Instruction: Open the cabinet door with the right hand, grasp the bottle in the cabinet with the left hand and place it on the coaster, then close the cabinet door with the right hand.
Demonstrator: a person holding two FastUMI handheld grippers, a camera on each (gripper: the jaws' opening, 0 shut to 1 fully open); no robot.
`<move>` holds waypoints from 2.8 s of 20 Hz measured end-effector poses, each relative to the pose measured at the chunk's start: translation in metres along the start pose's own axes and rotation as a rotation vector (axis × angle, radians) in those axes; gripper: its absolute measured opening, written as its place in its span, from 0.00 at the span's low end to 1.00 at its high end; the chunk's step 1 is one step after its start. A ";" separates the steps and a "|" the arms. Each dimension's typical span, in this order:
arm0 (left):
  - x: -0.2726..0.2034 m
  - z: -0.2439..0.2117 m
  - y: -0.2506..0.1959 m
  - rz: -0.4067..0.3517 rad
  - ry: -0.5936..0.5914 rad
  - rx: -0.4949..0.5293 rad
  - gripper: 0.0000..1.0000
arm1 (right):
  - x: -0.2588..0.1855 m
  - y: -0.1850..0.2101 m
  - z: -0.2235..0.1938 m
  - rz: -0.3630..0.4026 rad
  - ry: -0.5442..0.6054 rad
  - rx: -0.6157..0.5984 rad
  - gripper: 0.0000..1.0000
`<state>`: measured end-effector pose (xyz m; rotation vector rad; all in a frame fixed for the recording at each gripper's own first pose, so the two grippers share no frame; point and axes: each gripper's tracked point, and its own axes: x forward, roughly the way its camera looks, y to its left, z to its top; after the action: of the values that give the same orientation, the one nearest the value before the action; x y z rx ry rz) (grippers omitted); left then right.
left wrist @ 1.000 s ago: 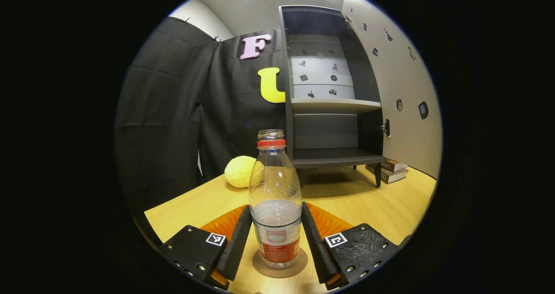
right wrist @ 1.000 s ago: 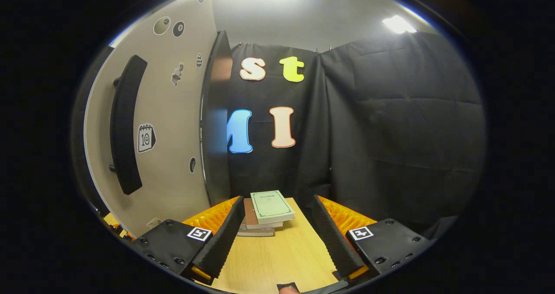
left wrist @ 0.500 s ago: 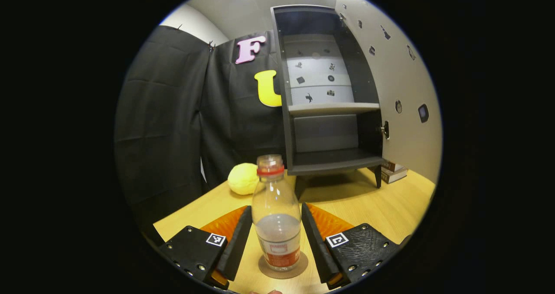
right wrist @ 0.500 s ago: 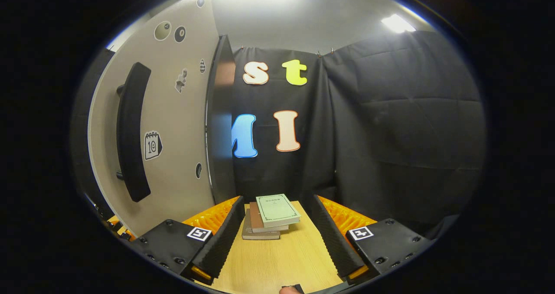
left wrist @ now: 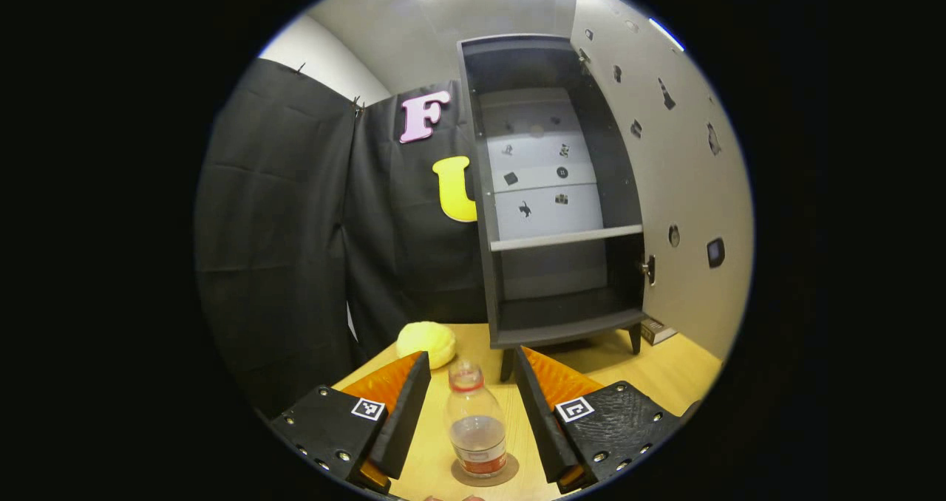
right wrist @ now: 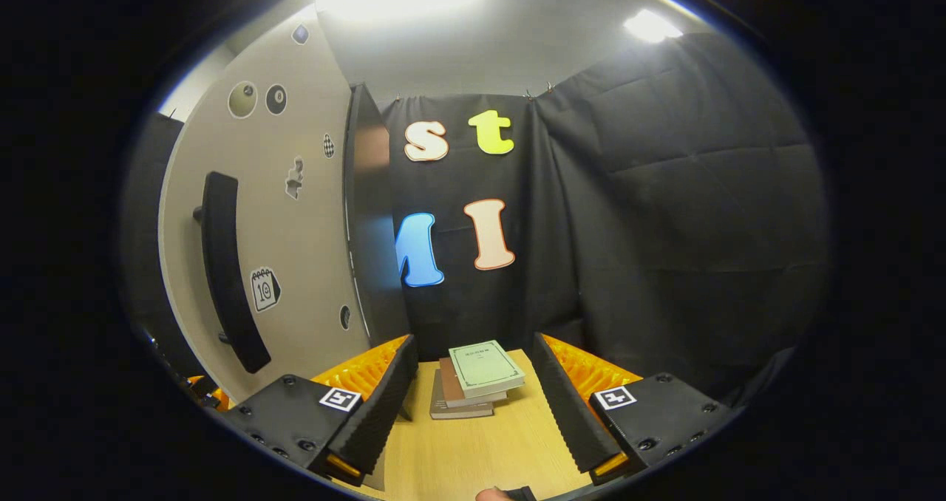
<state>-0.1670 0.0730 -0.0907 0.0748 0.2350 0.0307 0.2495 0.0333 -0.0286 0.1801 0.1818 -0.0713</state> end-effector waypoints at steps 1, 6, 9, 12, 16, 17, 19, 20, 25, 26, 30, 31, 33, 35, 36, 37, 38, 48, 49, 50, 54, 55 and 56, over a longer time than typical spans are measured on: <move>-0.004 0.013 0.002 0.005 0.002 -0.005 0.65 | 0.000 0.004 0.003 0.021 0.003 0.015 0.98; -0.020 0.075 0.013 0.014 -0.035 -0.055 0.65 | -0.002 0.041 0.023 0.145 0.002 0.048 0.98; -0.019 0.102 0.029 0.032 -0.075 -0.063 0.65 | 0.000 0.064 0.034 0.182 -0.013 0.000 0.98; -0.010 0.116 0.043 0.034 -0.106 -0.079 0.65 | 0.000 0.087 0.037 0.200 -0.011 -0.028 0.92; 0.002 0.124 0.065 0.028 -0.125 -0.066 0.65 | 0.000 0.096 0.039 0.167 -0.011 -0.059 0.95; 0.007 0.125 0.070 0.023 -0.127 -0.066 0.65 | 0.000 0.099 0.039 0.160 -0.010 -0.065 0.94; 0.016 0.128 0.077 0.010 -0.136 -0.070 0.66 | -0.001 0.108 0.038 0.158 -0.010 -0.069 0.95; 0.020 0.129 0.081 0.004 -0.137 -0.072 0.65 | -0.002 0.114 0.037 0.161 -0.004 -0.070 0.95; 0.034 0.124 0.103 -0.014 -0.137 -0.077 0.65 | -0.010 0.153 0.034 0.196 0.004 -0.104 0.95; 0.035 0.124 0.107 -0.017 -0.137 -0.083 0.65 | -0.009 0.161 0.034 0.204 0.002 -0.115 0.95; 0.041 0.123 0.124 -0.033 -0.141 -0.096 0.65 | -0.009 0.191 0.032 0.228 0.000 -0.150 0.95; 0.044 0.123 0.128 -0.033 -0.144 -0.094 0.65 | -0.009 0.198 0.031 0.230 0.000 -0.153 0.95; 0.049 0.123 0.135 -0.036 -0.146 -0.090 0.65 | -0.008 0.209 0.029 0.235 0.001 -0.152 0.95; 0.052 0.123 0.144 -0.041 -0.148 -0.091 0.65 | -0.008 0.221 0.027 0.242 0.003 -0.149 0.95; 0.053 0.123 0.148 -0.044 -0.150 -0.093 0.65 | -0.006 0.227 0.026 0.245 0.002 -0.148 0.95; 0.054 0.122 0.151 -0.047 -0.152 -0.093 0.65 | -0.004 0.234 0.026 0.248 0.001 -0.149 0.95; 0.056 0.121 0.156 -0.049 -0.151 -0.091 0.65 | -0.003 0.240 0.026 0.252 0.000 -0.150 0.94; 0.055 0.108 0.205 -0.039 -0.148 -0.085 0.65 | 0.031 0.333 0.018 0.346 -0.016 -0.129 0.95; 0.054 0.106 0.211 -0.034 -0.146 -0.082 0.66 | 0.036 0.343 0.018 0.356 -0.019 -0.128 0.95; 0.052 0.104 0.217 -0.029 -0.144 -0.079 0.65 | 0.041 0.353 0.017 0.371 -0.017 -0.127 0.95; 0.050 0.094 0.237 -0.002 -0.130 -0.082 0.65 | 0.065 0.374 0.006 0.384 -0.003 -0.126 0.95; 0.050 0.090 0.242 0.007 -0.125 -0.083 0.65 | 0.069 0.378 0.006 0.387 -0.003 -0.120 0.95; 0.047 0.089 0.248 0.016 -0.122 -0.084 0.65 | 0.070 0.380 0.006 0.390 -0.006 -0.115 0.95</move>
<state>-0.1056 0.3160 0.0035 -0.0049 0.1112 0.0514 0.3516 0.4018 0.0292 0.0977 0.1421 0.3258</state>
